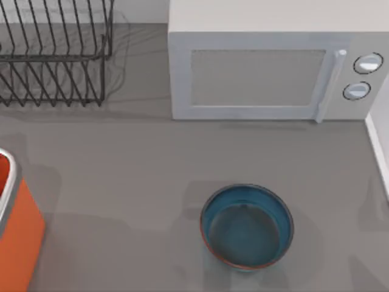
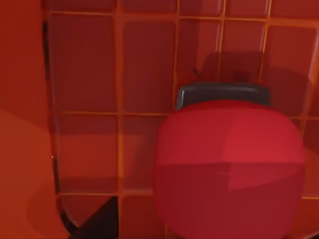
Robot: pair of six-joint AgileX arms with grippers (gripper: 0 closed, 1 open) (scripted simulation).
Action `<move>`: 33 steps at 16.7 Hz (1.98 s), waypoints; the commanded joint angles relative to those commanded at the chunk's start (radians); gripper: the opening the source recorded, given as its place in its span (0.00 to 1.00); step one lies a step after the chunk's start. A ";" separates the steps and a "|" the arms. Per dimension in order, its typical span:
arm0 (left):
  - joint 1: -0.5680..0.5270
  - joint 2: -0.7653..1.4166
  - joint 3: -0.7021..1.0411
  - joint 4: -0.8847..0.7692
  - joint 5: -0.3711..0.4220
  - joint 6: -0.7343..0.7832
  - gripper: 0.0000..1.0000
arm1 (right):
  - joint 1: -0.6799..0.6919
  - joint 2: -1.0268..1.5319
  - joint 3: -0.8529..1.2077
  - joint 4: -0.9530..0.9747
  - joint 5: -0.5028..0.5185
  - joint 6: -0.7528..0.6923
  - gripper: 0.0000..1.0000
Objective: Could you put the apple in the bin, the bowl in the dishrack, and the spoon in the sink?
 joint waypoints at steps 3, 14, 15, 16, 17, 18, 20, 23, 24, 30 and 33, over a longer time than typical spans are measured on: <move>-0.017 -0.110 -0.076 0.098 0.004 0.106 1.00 | 0.000 0.000 0.000 0.000 0.000 0.000 1.00; -0.130 -1.032 -0.666 0.768 0.007 1.019 1.00 | 0.000 0.000 0.000 0.000 0.000 0.000 1.00; -0.141 -1.110 -0.718 0.836 0.009 1.093 1.00 | 0.000 0.000 0.000 0.000 0.000 0.000 1.00; -0.151 -1.177 -0.765 0.899 0.010 1.158 1.00 | 0.000 0.000 0.000 0.000 0.000 0.000 1.00; -0.160 -1.234 -0.806 0.955 0.011 1.213 1.00 | 0.000 0.000 0.000 0.000 0.000 0.000 1.00; -0.168 -1.281 -0.841 1.001 0.012 1.258 1.00 | 0.000 0.000 0.000 0.000 0.000 0.000 1.00; -0.179 -1.342 -0.889 1.061 0.013 1.317 1.00 | 0.000 0.000 0.000 0.000 0.000 0.000 1.00; -0.183 -1.361 -0.904 1.080 0.013 1.335 1.00 | 0.000 0.000 0.000 0.000 0.000 0.000 1.00; -0.183 -1.361 -0.904 1.080 0.013 1.335 1.00 | 0.000 0.000 0.000 0.000 0.000 0.000 1.00; -0.190 -1.301 -0.845 1.035 0.007 1.296 1.00 | 0.000 0.000 0.000 0.000 0.000 0.000 1.00; -0.217 -1.146 -0.696 0.930 -0.012 1.205 1.00 | 0.000 0.000 0.000 0.000 0.000 0.000 1.00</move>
